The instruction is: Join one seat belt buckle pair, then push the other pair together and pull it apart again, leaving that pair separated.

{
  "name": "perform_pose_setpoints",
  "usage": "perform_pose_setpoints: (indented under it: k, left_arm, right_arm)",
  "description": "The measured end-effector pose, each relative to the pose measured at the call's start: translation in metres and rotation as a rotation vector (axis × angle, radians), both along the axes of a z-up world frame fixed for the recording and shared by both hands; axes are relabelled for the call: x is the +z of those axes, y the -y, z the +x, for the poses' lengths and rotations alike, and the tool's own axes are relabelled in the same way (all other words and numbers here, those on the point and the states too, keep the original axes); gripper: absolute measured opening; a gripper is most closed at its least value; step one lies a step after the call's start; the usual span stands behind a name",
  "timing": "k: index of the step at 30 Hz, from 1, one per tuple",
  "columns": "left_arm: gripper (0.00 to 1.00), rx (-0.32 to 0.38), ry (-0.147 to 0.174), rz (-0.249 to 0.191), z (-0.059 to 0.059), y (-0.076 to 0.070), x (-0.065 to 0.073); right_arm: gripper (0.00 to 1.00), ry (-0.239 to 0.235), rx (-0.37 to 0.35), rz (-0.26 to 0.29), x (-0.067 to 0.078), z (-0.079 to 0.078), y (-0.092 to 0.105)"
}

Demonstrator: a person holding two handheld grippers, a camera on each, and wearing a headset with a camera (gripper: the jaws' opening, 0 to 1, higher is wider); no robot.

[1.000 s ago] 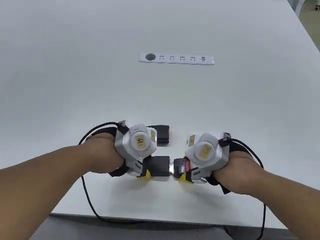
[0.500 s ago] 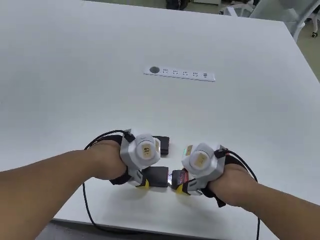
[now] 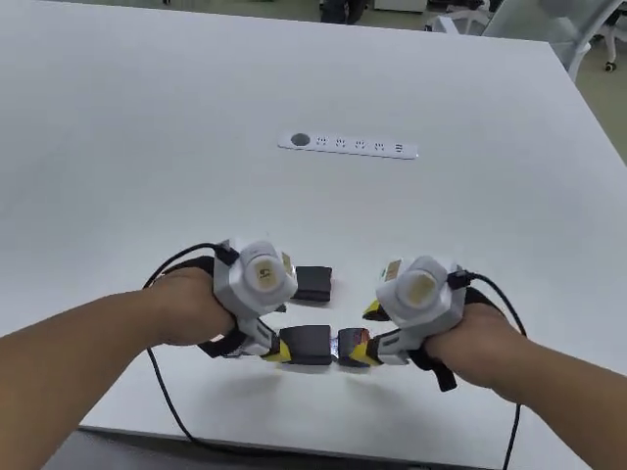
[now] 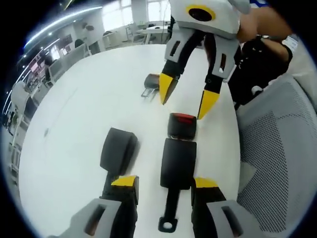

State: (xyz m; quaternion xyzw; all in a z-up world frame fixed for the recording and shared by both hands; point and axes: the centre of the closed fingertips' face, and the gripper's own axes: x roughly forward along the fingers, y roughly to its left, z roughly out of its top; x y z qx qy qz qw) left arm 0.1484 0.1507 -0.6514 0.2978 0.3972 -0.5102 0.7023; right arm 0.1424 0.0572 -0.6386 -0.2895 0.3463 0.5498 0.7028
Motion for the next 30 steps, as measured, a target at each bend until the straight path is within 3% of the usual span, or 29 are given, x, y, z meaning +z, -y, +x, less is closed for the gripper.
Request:
perform_pose_setpoints:
  k: [2, 6, 7, 12, 18, 22, 25, 30]
  left_arm:
    - [0.43, 0.013, 0.027, -0.010, 0.012, 0.000, 0.008]
    - [0.43, 0.025, 0.051, -0.023, 0.031, 0.000, 0.016]
    - [0.43, 0.027, 0.057, -0.030, 0.032, 0.004, 0.023]
    - [0.42, 0.008, 0.088, -0.016, 0.052, 0.000, 0.020]
    - [0.39, -0.009, 0.079, -0.002, 0.063, 0.003, 0.012]
    - [0.37, -0.074, 0.032, -0.049, 0.063, 0.014, 0.005]
    - [0.39, -0.079, 0.029, -0.018, 0.077, 0.006, -0.009]
    - [0.41, -0.095, 0.016, -0.007, 0.081, 0.006, -0.017]
  right_arm:
    - [0.33, 0.017, -0.004, 0.001, 0.004, 0.010, 0.008]
    - [0.32, 0.033, -0.023, -0.001, 0.015, 0.024, 0.024]
    - [0.31, 0.033, -0.028, 0.000, 0.015, 0.029, 0.029]
    - [0.31, 0.044, -0.034, -0.013, 0.013, 0.047, 0.047]
    - [0.32, 0.047, -0.034, -0.080, -0.005, 0.063, 0.077]
    - [0.31, 0.051, -0.032, -0.116, -0.015, 0.072, 0.093]
    - [0.31, 0.045, -0.029, -0.128, -0.026, 0.077, 0.103]
    - [0.31, 0.021, -0.028, -0.128, -0.035, 0.081, 0.110]
